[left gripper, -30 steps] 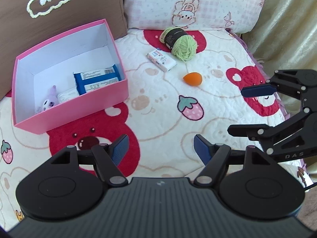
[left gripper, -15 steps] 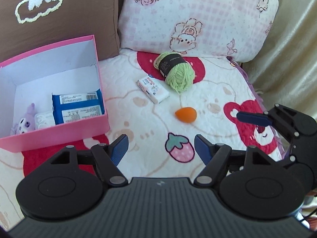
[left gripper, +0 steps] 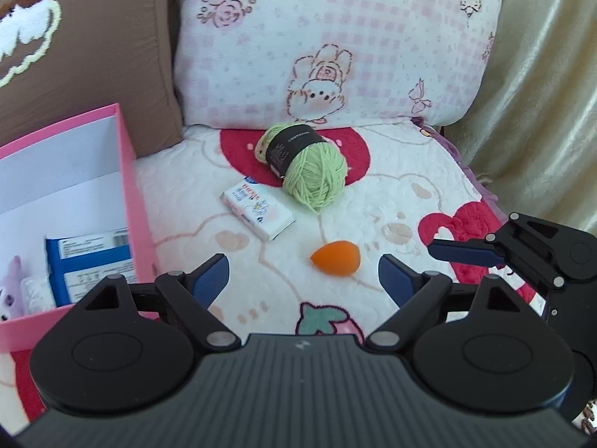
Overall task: Organize objects
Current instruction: 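Withdraw from the box and move the left gripper to the orange sponge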
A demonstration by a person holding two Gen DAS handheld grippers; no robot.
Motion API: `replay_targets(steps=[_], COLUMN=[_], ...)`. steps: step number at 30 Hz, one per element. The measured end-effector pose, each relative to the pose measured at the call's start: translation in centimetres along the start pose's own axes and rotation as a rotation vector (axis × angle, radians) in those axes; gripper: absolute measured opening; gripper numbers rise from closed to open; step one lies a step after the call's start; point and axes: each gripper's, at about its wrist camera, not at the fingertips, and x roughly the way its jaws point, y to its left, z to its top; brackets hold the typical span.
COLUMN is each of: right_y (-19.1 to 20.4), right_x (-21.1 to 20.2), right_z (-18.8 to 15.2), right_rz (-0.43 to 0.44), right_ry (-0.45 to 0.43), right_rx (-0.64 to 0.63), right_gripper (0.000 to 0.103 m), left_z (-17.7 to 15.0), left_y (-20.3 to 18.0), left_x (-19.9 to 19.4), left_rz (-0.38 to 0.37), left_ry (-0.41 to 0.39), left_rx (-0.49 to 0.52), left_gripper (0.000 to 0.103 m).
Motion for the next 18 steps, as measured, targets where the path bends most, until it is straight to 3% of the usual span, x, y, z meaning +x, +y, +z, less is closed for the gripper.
replay_targets(steps=[8,18], right_y=[-0.9,-1.9], right_x=[3.1,7.2], right_z=[-1.7,-3.1], right_rz=[-0.074,-0.081], right_ry=[-0.034,0.001], right_rx=[0.022,0.048], right_gripper=[0.079,0.079], left_z=[-1.4,-2.8], left_y=[0.7,1.9], left_x=[4.0,8.4], left_rz=[-0.066,-0.130], left_ry=[-0.028,-0.040], left_rx=[-0.021,-0.040], left_gripper=[0.088,0.088])
